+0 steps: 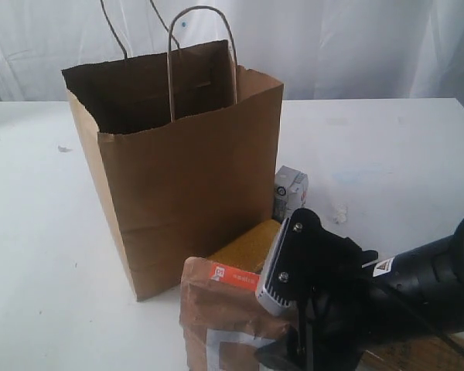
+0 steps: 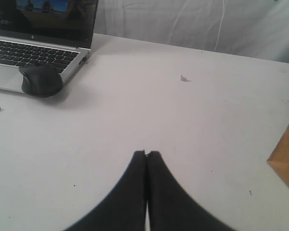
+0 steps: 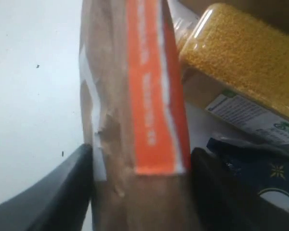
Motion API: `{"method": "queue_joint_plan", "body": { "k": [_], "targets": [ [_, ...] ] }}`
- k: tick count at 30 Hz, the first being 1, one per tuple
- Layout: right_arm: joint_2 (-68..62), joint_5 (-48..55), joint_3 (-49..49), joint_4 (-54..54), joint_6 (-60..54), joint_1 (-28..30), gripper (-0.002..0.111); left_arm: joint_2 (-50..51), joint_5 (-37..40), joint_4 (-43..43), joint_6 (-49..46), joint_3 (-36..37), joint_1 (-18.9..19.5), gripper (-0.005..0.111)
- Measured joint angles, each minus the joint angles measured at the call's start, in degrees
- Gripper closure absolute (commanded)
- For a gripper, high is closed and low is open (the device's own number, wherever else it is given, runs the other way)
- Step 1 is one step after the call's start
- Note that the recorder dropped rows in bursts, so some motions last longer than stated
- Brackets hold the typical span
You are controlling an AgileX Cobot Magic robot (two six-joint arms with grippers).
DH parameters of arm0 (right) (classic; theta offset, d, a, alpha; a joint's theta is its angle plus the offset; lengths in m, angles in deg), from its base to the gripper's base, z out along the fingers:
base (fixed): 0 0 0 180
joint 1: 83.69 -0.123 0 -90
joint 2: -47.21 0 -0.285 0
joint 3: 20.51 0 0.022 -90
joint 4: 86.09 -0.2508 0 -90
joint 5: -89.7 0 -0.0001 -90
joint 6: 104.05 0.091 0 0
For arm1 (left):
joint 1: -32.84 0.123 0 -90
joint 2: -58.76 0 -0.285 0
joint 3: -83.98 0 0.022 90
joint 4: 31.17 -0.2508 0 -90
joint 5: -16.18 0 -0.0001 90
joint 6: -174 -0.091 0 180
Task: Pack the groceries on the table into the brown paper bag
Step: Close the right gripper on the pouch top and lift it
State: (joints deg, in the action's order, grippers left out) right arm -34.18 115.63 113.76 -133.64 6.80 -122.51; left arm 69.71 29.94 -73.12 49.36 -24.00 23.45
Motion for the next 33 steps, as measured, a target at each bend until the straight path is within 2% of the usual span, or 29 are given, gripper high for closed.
{"method": "queue_joint_plan", "body": {
  "k": [6, 10, 18, 26, 29, 33],
  "targets": [
    [0.0, -0.6, 0.0, 0.0, -0.7, 0.0, 0.082, 0.0, -0.1, 0.0, 0.0, 0.0, 0.0, 0.107],
    [0.0, -0.5, 0.0, 0.0, -1.0, 0.0, 0.087, 0.0, -0.1, 0.0, 0.0, 0.0, 0.0, 0.107],
    [1.5, 2.4, 0.0, 0.1, -8.4, 0.0, 0.088, 0.0, -0.1, 0.0, 0.0, 0.0, 0.0, 0.107],
    [11.5, 3.8, 0.0, 0.4, -9.3, 0.0, 0.088, 0.0, -0.1, 0.0, 0.0, 0.0, 0.0, 0.107],
    [16.1, 3.8, -0.1, 0.4, -5.7, 0.0, 0.088, 0.0, -0.1, 0.0, 0.0, 0.0, 0.0, 0.107],
    [22.6, 3.8, -0.1, 0.3, 4.5, 0.0, 0.088, 0.0, -0.1, 0.0, 0.0, 0.0, 0.0, 0.107]
  ]
}}
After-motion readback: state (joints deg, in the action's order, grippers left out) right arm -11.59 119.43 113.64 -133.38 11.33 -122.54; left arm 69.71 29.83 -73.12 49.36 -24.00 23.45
